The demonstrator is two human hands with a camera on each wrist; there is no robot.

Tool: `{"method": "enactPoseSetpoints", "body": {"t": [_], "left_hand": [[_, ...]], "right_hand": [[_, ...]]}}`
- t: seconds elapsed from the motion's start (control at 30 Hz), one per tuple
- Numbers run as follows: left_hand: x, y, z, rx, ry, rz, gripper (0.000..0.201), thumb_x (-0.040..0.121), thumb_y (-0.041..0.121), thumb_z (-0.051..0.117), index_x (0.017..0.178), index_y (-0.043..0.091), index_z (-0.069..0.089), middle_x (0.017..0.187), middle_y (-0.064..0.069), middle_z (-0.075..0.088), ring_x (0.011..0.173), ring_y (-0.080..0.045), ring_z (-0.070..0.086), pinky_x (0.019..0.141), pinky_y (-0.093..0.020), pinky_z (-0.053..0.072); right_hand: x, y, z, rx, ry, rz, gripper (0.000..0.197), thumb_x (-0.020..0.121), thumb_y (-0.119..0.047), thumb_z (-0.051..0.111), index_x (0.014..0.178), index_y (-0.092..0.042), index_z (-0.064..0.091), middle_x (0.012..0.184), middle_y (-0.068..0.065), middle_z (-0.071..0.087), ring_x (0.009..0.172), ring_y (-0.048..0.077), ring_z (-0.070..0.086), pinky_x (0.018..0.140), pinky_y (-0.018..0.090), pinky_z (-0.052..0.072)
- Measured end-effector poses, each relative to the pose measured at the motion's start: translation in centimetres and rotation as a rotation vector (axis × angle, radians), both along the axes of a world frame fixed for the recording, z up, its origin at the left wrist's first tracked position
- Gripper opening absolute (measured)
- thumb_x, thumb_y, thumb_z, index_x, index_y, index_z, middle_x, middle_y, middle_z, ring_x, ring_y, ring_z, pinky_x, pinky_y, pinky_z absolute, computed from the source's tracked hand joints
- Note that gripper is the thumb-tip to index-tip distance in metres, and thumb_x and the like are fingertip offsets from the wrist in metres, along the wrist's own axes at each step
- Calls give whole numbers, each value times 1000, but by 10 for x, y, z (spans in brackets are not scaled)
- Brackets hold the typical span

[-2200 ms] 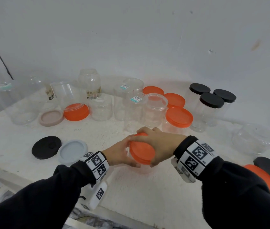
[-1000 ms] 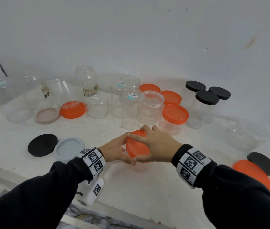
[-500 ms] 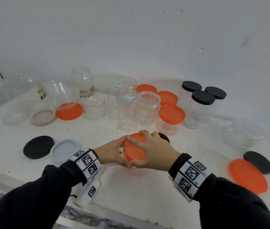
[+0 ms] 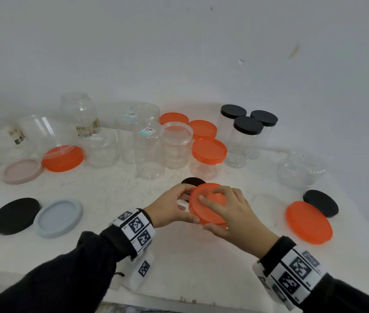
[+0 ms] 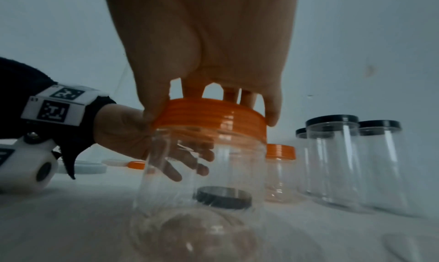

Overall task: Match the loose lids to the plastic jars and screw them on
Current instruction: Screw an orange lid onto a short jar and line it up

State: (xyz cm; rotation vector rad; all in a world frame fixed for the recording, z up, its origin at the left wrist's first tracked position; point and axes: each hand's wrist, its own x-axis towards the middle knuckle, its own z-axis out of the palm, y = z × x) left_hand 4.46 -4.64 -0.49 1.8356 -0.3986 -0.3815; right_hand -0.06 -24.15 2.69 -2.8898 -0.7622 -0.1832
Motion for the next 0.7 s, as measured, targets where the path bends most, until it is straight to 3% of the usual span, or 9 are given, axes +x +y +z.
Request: {"method": "enactPoseSetpoints", "body": {"t": [0.1, 0.17, 0.23, 0.27, 0.33, 0.4, 0.5, 0.57, 0.7], "left_hand": [[6, -22, -3, -7, -25, -3, 68, 63, 14, 84, 121, 26, 49, 120, 11, 57, 112, -2, 54, 87, -23, 47], [11, -34, -4, -21, -37, -1, 65, 66, 11, 83, 120, 24, 49, 119, 9, 58, 112, -4, 54, 89, -25, 48], [16, -46, -5, -24, -45, 3, 66, 66, 13, 82, 122, 23, 49, 119, 8, 58, 113, -7, 55, 93, -29, 48], [19, -51, -5, -20, -56, 3, 67, 66, 15, 82, 124, 21, 49, 120, 8, 57, 113, -8, 54, 93, -28, 48], [23, -60, -4, 6, -98, -7, 67, 70, 19, 80, 128, 19, 47, 120, 11, 54, 112, -5, 53, 87, -17, 46], [27, -65, -1, 63, -153, -23, 65, 76, 24, 75, 132, 18, 43, 122, 13, 51, 110, -2, 49, 81, -9, 42], [38, -63, 1, 204, -278, 10, 57, 83, 30, 67, 132, 14, 44, 131, 4, 49, 119, -8, 46, 94, -18, 38], [45, -57, -1, 347, -394, 26, 50, 88, 31, 62, 131, 11, 46, 133, -1, 48, 121, -13, 45, 101, -25, 36], [53, -45, -6, 654, -562, -88, 48, 90, 28, 56, 133, 12, 42, 139, -3, 41, 128, -18, 37, 103, -33, 34]], "right_hand": [[-5, -14, -4, 26, -114, -22, 50, 76, -53, 45, 116, -25, 54, 100, 7, 62, 86, 25, 59, 68, 37, 53], [-5, -21, -8, 21, -170, -53, 45, 74, -43, 64, 112, -20, 58, 96, 9, 65, 82, 29, 64, 66, 37, 55], [-4, -25, -11, 24, -174, -101, 54, 57, -29, 87, 105, -14, 66, 97, 11, 66, 83, 31, 67, 57, 34, 56], [-3, -27, -12, 25, -171, -135, 57, 51, -26, 91, 102, -13, 68, 98, 11, 67, 84, 31, 68, 55, 32, 55], [3, -32, -14, 27, -187, -170, 54, 53, -23, 91, 101, -12, 69, 99, 11, 67, 87, 30, 68, 56, 31, 56], [13, -37, -15, 55, -199, -187, 41, 67, -24, 81, 104, -11, 68, 102, 12, 67, 91, 32, 67, 62, 35, 57], [29, -40, -16, 88, -148, -209, 36, 80, -29, 54, 107, -9, 67, 105, 15, 66, 95, 36, 65, 71, 40, 56], [39, -41, -18, 118, -118, -235, 38, 78, -24, 57, 111, -7, 66, 110, 17, 65, 102, 39, 62, 79, 45, 53], [55, -42, -18, 160, -103, -283, 40, 86, -18, 60, 125, -6, 58, 128, 20, 55, 121, 41, 49, 99, 48, 40]]}}
